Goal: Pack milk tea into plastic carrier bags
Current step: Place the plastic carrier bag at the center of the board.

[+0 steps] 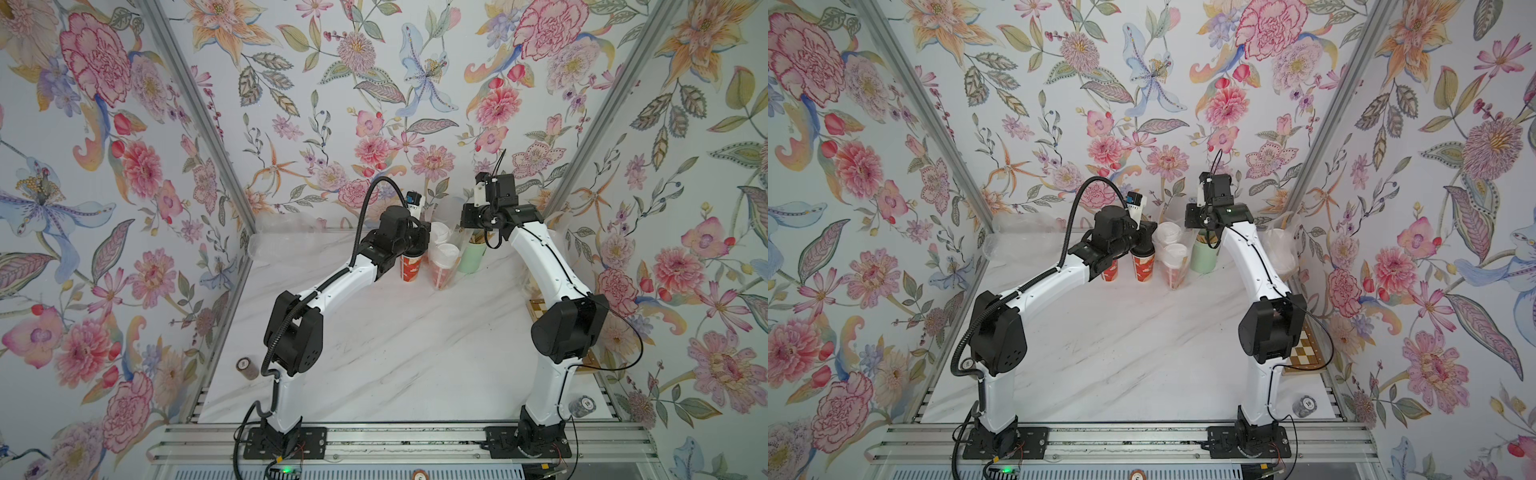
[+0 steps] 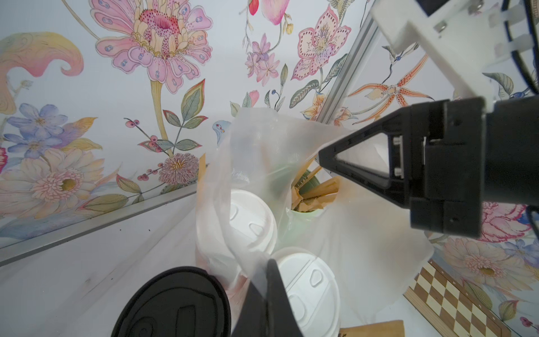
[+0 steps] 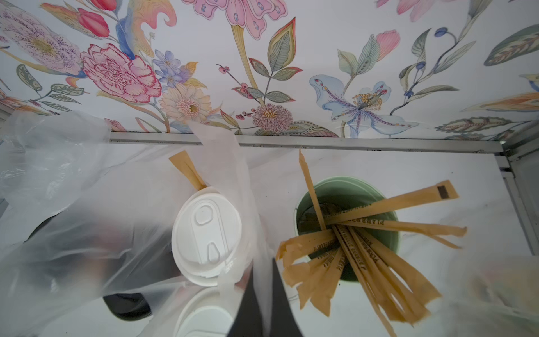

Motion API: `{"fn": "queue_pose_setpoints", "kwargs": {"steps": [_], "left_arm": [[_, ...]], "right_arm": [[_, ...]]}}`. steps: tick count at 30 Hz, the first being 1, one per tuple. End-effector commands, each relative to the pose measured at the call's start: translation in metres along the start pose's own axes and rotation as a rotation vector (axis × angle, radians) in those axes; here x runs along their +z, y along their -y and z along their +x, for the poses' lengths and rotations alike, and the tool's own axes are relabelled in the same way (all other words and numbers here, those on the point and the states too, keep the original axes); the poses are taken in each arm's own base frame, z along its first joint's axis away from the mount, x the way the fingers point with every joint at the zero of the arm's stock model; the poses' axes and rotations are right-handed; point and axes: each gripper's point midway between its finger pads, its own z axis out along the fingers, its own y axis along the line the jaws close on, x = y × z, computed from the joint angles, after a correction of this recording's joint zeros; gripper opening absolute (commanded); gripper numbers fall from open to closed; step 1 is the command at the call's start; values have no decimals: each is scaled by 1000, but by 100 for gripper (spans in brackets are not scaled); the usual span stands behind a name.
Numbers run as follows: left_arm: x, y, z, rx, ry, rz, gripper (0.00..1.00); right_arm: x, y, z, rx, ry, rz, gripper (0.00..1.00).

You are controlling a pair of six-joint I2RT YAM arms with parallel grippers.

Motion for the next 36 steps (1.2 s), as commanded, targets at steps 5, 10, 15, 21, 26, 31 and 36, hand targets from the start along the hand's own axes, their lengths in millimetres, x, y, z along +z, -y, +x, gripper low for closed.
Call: {"fn": "queue_pose_setpoints", "kwargs": {"steps": [5, 10, 15, 21, 26, 31, 36], "left_arm": [[20, -10, -32, -10, 83, 46, 0], [28, -11, -27, -19, 67, 55, 0], [28, -13, -24, -31, 59, 55, 2], [16, -9, -43, -32, 92, 63, 23], [-2, -4, -63, -24, 116, 60, 33], [-26, -4, -78, -4, 113, 13, 40], [-52, -15, -78, 29, 65, -83, 42]], "right_arm": [[5, 0, -27, -5, 80, -40, 0], [19, 4, -18, 2, 50, -51, 0], [21, 5, -16, 2, 43, -60, 1], [0, -2, -31, -3, 86, -77, 27], [-35, -5, -46, -8, 135, -69, 35], [-72, -7, -51, -10, 171, -62, 41], [-101, -3, -38, -2, 168, -35, 43]]}}
